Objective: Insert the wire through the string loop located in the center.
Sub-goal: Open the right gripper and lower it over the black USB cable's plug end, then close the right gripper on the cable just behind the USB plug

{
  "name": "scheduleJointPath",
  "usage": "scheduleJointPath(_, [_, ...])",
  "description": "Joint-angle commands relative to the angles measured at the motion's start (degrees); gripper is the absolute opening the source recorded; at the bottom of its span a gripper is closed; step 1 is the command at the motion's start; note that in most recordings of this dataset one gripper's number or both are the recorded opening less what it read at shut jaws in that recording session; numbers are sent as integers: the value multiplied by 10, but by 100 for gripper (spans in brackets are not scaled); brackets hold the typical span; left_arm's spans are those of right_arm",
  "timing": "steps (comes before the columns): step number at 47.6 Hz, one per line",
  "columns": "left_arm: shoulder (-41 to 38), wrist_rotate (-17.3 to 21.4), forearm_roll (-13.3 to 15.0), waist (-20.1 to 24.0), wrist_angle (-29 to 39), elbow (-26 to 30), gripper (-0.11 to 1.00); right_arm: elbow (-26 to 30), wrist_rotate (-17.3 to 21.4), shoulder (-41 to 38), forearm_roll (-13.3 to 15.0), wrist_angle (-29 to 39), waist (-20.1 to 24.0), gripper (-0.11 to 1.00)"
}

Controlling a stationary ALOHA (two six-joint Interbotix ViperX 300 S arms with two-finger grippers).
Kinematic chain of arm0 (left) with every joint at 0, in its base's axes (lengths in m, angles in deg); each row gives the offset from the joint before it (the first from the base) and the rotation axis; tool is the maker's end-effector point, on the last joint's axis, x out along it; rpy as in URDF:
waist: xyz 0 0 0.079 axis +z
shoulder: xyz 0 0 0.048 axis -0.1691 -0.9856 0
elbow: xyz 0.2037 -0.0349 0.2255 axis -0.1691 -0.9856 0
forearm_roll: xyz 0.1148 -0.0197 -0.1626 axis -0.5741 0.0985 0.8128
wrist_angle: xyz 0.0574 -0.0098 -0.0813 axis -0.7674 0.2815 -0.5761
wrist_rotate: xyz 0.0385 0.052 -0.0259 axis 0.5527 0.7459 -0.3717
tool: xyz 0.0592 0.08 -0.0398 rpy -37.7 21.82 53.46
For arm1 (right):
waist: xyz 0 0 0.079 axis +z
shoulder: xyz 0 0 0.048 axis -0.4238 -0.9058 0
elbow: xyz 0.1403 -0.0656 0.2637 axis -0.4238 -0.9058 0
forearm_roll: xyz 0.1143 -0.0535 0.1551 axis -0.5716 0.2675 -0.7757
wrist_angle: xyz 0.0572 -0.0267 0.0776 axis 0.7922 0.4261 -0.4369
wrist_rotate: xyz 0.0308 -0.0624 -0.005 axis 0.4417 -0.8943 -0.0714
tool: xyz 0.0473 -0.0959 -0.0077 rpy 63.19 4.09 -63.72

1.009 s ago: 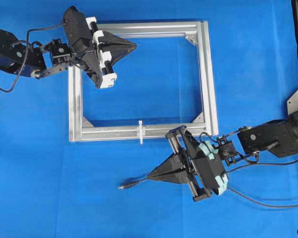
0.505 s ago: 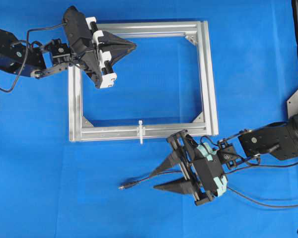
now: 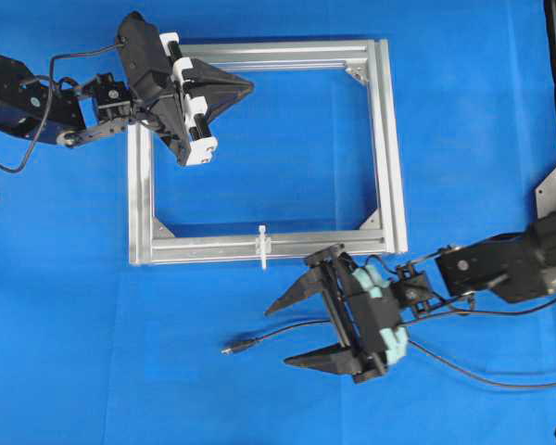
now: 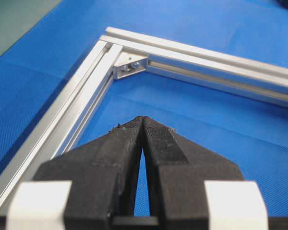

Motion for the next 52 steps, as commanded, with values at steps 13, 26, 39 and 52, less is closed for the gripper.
scheduleJointPath(13, [17,1,-2,1,-3,4,0,27,2,-55,-45,-4,4,73])
scheduleJointPath(26, [17,3,-2,1,-3,4,0,35,2,-78,-59,-5,5,73])
scheduleJointPath(39, [18,2,-2,0,-3,4,0,35,2,-83,-66,-3,6,73])
scheduleJointPath(52, [18,2,-2,1,-3,4,0,33,1,-83,-66,-2,6,42])
